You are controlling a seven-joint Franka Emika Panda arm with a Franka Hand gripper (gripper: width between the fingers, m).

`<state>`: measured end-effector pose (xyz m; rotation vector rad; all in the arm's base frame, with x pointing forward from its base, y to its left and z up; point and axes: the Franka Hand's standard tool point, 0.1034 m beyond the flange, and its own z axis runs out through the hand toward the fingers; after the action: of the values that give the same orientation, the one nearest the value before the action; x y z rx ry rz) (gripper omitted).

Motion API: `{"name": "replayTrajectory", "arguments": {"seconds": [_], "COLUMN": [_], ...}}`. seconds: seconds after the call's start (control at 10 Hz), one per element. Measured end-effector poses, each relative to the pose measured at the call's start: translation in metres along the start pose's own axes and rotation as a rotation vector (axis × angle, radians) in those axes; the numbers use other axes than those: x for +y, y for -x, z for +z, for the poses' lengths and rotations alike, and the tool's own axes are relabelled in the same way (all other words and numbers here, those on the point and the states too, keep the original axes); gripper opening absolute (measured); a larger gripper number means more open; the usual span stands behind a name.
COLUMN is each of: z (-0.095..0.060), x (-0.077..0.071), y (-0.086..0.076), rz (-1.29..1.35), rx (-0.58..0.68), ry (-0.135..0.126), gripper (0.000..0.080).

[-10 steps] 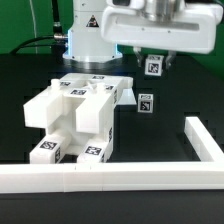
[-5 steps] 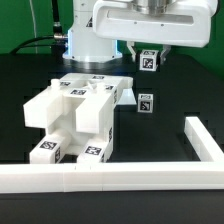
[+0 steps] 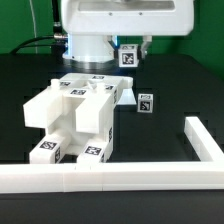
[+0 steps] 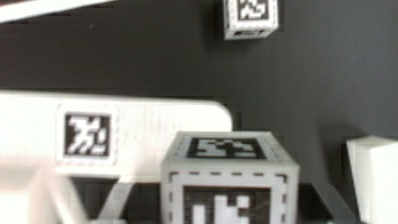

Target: Assemble chair

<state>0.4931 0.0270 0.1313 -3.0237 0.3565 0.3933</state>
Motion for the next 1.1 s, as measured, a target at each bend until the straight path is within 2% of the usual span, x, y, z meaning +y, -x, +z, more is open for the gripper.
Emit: {"name": "replayTrajectory", "arguments": {"seconds": [0.4,0.5,0.6,0.8,1.0,1.1], "z": [0.002,0.002,-0.007,-0.023,-0.031,-0.030], "x": [0.003,0.015,0.028,0.045,0.045,0.046], "y": [-0.002,-0.013,-0.030,-0.069,-0.083,-0.083], "rz": [-0.033,-0.071,-0.120,-0.170,-0.176,-0.176], "rx": [0.000,0.004,0.008,0.035,0.048,0.047], "ry": [0.003,0.009,0.025,0.037,0.044,0.044], "gripper": [0.0288,0.0288,0.0288,0.0288,0.0288,0.0288]}}
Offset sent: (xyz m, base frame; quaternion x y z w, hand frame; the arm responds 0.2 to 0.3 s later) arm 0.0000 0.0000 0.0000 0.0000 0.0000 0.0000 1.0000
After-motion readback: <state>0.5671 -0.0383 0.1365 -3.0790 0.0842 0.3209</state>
